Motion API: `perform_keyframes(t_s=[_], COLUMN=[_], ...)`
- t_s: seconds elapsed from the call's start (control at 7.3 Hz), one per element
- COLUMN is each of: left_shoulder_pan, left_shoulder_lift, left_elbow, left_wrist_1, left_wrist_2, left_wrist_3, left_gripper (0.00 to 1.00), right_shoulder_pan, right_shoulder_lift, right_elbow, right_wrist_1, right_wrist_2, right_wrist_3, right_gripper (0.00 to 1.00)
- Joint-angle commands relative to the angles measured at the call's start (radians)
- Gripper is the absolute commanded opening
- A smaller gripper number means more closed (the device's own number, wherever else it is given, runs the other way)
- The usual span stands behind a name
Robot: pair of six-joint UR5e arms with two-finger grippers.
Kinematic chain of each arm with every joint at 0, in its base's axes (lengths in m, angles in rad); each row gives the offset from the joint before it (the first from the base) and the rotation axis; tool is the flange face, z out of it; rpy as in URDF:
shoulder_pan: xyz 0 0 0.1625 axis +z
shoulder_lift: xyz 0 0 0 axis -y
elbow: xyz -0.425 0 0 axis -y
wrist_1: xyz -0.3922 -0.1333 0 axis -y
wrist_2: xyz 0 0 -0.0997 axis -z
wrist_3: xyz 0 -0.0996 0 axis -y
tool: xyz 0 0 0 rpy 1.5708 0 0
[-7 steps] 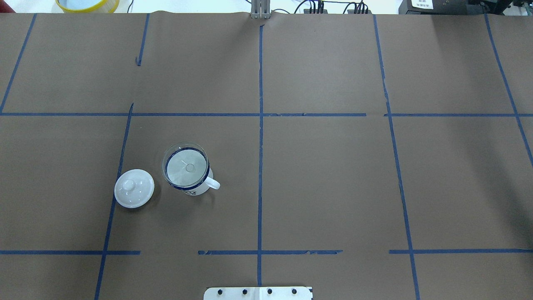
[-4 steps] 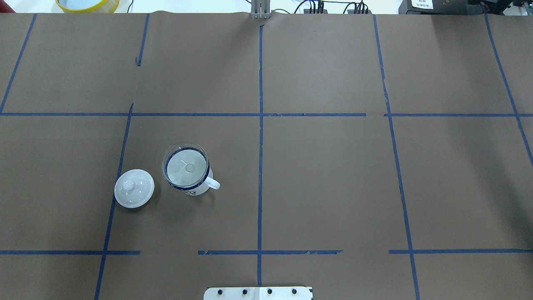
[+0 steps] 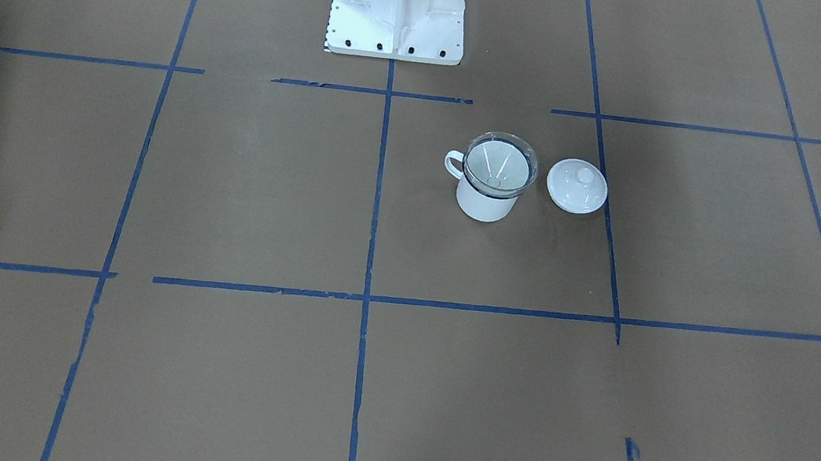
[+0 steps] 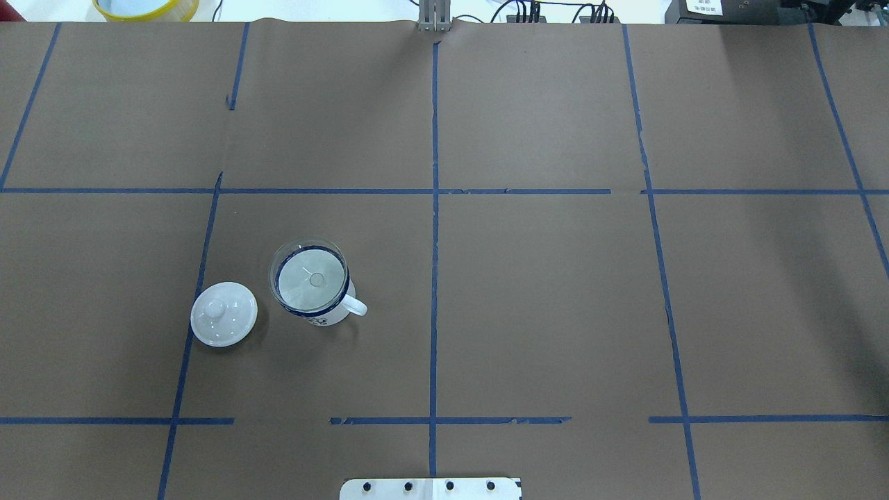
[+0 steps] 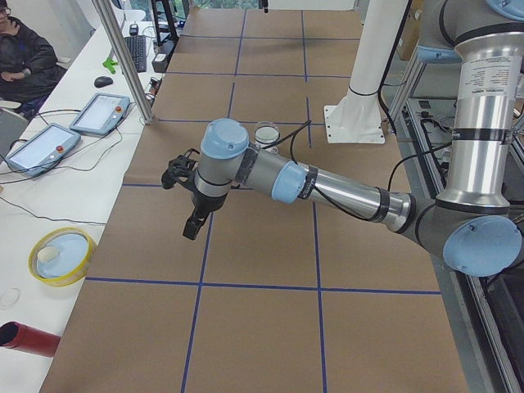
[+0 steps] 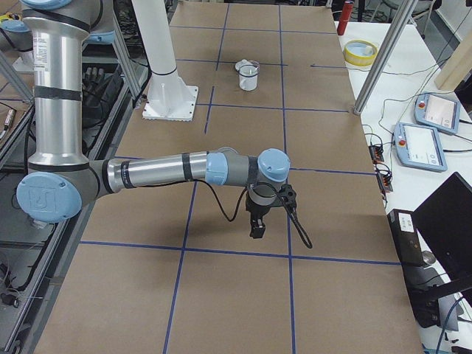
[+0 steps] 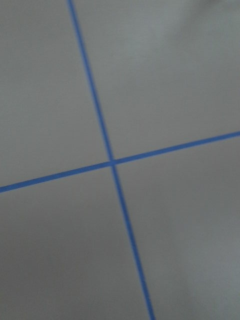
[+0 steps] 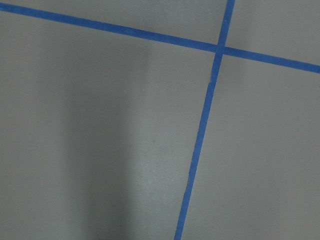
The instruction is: Remove funnel from cup
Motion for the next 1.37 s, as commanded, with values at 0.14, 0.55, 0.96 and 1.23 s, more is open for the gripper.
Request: perform_keyframes(t_s=[0.14,0.55,0.96,1.23], left_shoulder_pan=[0.075,0.405,0.750,0.983], left_shoulder_lift=[-0.044,-0.151,-0.285,-0.471], left_elbow=[-0.004,-0.071,-0.177,-0.184], left_wrist_1=[-0.121,-0.115,-0.023,0.212], left_wrist_2=[-0.042,-0.004,0.195,0.374], left_wrist_3=[-0.110,-0.660,-1.265,-1.524], left_gripper=[1.00,1.00,1.00,1.00], right_shoulder_pan=[0.000,0.000,0.000,0.000], right_shoulder_lift=[0.000,0.000,0.000,0.000], right_elbow=[0.001,0.001,0.001,0.001], right_wrist_1=[0.001,0.001,0.001,0.001], right_wrist_2=[0.000,0.000,0.000,0.000], right_wrist_3=[0.000,0.000,0.000,0.000], right_gripper=[1.00,1.00,1.00,1.00])
